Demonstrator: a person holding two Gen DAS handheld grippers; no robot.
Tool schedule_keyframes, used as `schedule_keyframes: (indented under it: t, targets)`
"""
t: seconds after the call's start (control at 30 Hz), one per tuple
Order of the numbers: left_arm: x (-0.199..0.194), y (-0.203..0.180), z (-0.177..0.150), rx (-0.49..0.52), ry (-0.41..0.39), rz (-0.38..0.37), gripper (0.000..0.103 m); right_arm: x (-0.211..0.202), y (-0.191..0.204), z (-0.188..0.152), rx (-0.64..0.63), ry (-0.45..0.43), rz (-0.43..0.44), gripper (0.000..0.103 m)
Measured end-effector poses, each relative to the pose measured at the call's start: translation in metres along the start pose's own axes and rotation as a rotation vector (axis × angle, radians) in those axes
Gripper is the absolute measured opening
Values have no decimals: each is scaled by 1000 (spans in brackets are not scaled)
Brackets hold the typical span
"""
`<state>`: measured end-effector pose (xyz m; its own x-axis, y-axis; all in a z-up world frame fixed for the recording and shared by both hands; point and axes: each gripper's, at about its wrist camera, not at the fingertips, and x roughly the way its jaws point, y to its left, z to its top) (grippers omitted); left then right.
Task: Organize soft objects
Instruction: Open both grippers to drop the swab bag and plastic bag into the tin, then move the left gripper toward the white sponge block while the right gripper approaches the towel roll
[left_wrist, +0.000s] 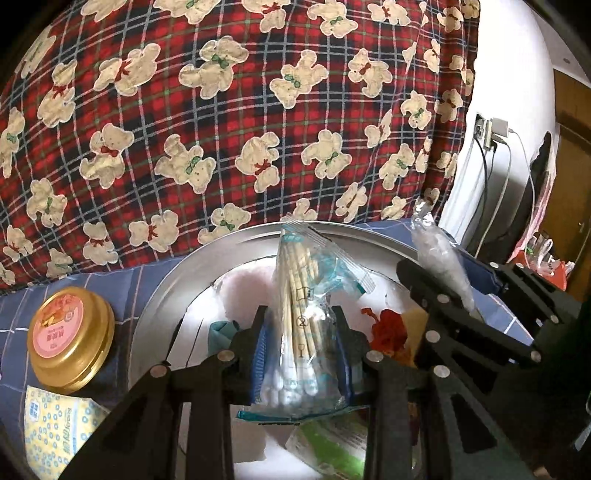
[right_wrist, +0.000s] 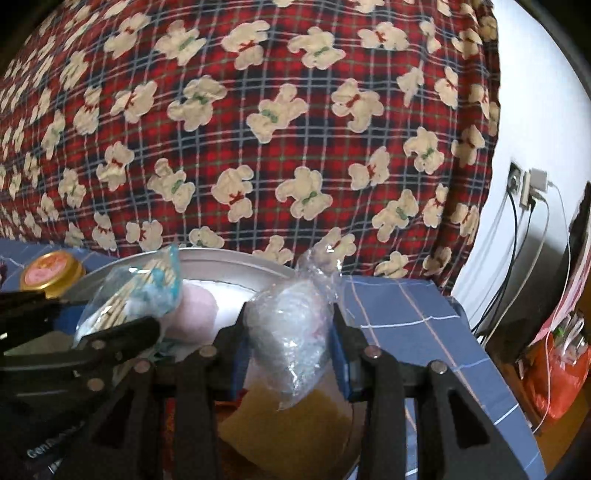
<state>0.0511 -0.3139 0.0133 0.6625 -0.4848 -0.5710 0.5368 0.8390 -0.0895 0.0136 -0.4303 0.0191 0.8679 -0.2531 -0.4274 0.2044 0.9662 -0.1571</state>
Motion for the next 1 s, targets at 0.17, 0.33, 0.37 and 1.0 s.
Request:
schedule_keyframes:
  t: [0.17, 0.33, 0.37, 1.0]
  targets:
    - [2, -1, 2, 11, -4, 33, 35, 1, -1, -1, 13, 16, 2, 45]
    - [1, 4, 4, 21, -11, 136, 44, 2, -1, 0, 10, 20, -28, 73]
    - [-1, 4, 5, 27, -18, 170, 48, 0, -2, 1, 13, 13, -39, 79]
    - [-55, 23, -27, -8, -166, 342, 86, -14, 5, 4, 79, 55, -124, 101]
